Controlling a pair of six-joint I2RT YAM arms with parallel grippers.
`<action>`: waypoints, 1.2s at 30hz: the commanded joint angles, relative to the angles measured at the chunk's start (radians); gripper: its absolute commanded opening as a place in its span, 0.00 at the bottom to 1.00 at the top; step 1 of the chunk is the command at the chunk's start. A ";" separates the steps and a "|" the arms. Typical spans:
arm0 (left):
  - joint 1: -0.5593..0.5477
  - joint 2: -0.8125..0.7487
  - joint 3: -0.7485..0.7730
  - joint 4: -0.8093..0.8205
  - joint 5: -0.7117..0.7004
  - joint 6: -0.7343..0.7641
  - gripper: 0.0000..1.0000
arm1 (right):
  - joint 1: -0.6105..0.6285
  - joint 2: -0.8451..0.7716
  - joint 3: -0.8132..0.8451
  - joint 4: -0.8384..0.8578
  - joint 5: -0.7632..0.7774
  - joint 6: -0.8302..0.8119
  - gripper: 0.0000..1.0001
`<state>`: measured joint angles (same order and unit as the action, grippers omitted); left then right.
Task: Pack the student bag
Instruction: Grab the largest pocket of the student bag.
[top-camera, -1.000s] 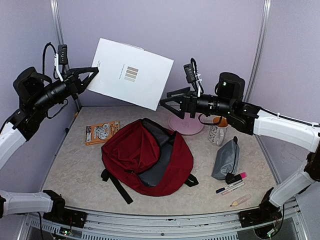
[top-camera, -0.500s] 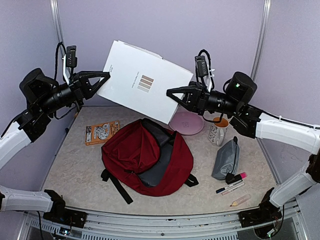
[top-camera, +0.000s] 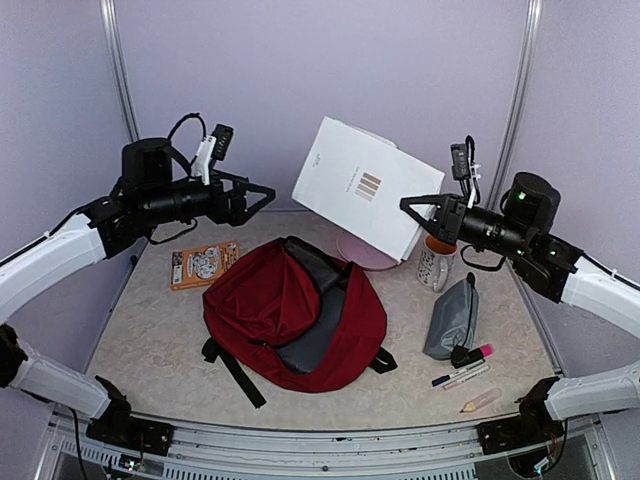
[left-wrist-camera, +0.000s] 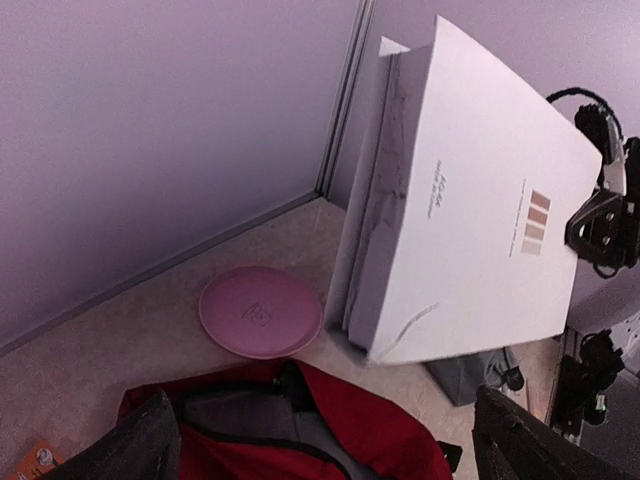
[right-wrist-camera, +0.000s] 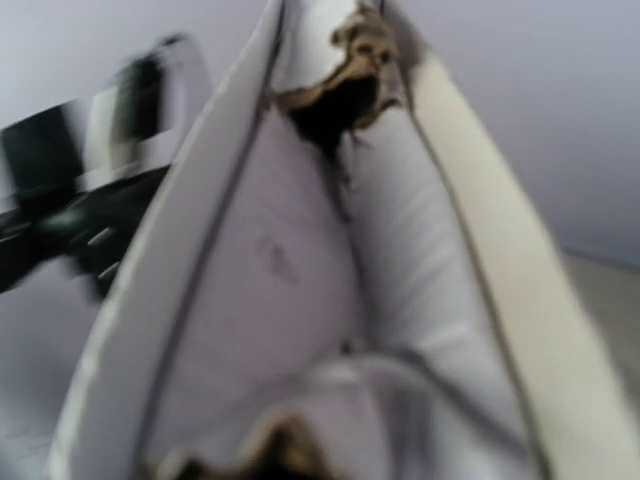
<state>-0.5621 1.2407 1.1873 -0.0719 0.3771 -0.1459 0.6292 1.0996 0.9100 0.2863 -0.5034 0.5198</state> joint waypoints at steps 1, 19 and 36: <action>-0.062 0.184 0.038 -0.189 -0.118 0.123 0.99 | -0.072 -0.094 -0.104 -0.284 0.219 0.038 0.05; -0.112 0.894 0.525 -0.484 -0.414 0.181 0.98 | -0.077 -0.038 -0.152 -0.483 -0.017 -0.119 0.05; -0.060 0.853 0.411 -0.426 -0.299 0.150 0.96 | -0.072 0.106 -0.174 -0.367 -0.031 0.050 0.00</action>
<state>-0.6193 1.9701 1.5646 -0.4740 0.0452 0.0074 0.5541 1.1889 0.7425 -0.1364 -0.5114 0.5034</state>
